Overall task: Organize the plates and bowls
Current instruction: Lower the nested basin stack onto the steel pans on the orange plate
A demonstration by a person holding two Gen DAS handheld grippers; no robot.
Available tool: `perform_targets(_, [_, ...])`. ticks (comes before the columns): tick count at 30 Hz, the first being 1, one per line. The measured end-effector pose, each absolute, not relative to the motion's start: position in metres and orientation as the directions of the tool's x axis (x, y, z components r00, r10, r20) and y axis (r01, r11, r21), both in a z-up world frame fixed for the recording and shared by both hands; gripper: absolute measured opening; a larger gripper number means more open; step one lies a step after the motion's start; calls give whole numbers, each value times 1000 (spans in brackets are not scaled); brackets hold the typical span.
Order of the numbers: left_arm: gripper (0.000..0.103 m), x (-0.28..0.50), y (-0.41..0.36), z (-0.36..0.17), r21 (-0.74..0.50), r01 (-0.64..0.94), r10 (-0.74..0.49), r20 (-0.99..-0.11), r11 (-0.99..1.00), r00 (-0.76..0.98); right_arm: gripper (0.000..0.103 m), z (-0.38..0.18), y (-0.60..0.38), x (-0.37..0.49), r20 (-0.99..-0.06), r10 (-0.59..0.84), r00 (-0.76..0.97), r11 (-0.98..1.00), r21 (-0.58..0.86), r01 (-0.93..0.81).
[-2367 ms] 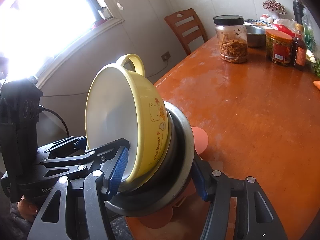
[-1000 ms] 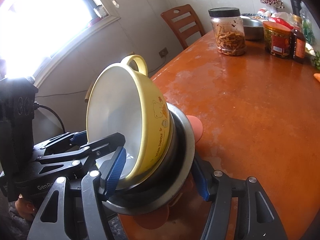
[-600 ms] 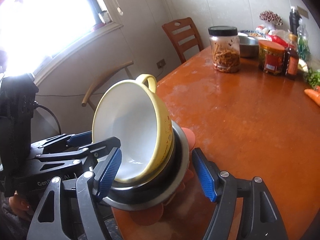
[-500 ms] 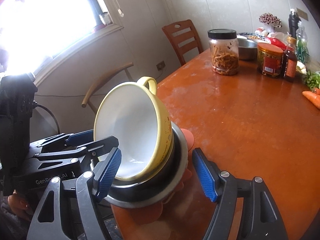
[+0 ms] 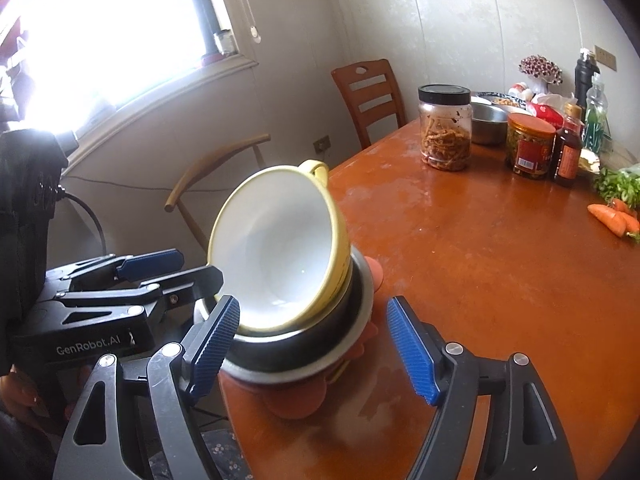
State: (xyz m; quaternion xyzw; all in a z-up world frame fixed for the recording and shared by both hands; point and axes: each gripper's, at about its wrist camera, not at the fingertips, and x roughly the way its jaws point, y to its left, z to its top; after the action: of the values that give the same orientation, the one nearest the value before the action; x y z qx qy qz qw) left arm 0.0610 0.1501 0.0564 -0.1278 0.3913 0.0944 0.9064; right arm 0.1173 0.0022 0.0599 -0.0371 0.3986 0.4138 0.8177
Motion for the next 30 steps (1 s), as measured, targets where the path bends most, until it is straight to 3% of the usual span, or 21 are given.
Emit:
perform_targets(18, [63, 22, 178, 39, -174, -357, 118, -739, 918, 663, 78, 48, -1, 74, -706, 622, 338, 631, 197, -750])
perform_targets(30, [66, 51, 195, 13, -265, -249, -43, -760, 931, 648, 78, 28, 9, 72, -734, 594, 329, 632, 173, -755])
